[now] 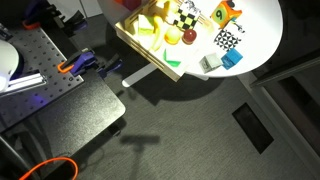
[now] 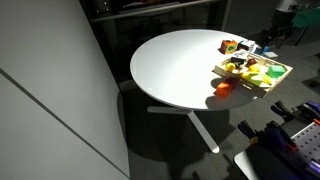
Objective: Pick up the block with the letter a on it and put it in the tray
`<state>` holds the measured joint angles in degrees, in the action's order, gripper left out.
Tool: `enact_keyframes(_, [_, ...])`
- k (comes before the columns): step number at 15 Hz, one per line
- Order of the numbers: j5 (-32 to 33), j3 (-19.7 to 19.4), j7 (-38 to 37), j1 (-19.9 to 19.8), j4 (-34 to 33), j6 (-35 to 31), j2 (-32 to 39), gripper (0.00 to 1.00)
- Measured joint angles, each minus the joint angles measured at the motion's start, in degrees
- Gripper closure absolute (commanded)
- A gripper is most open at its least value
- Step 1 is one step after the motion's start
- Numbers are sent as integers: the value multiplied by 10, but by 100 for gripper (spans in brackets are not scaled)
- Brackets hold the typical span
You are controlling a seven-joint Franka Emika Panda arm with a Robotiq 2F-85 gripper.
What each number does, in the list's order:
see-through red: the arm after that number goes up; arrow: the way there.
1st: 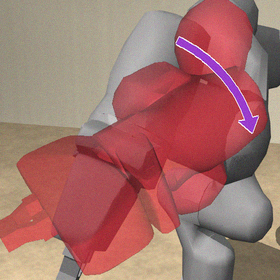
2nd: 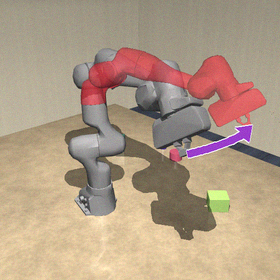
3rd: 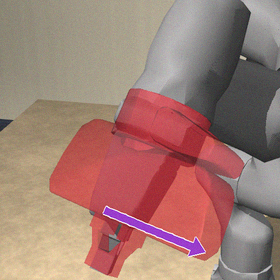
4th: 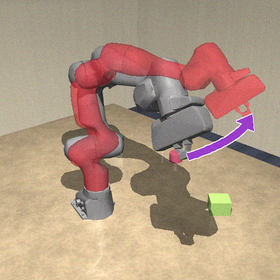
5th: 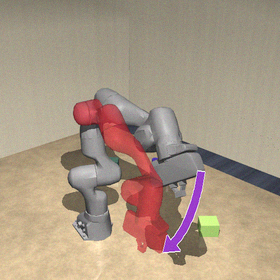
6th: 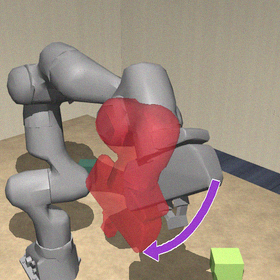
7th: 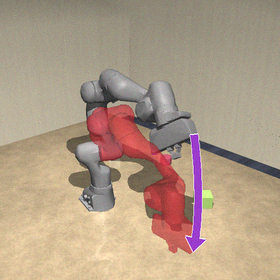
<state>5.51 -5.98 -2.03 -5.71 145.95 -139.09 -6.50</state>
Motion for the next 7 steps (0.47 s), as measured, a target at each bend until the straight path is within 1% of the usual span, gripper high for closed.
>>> enact_keyframes(3, [-29, 3, 48, 16, 3, 39, -17, 0])
enact_keyframes(7, [-31, 6, 67, 20, 10, 64, -37, 0])
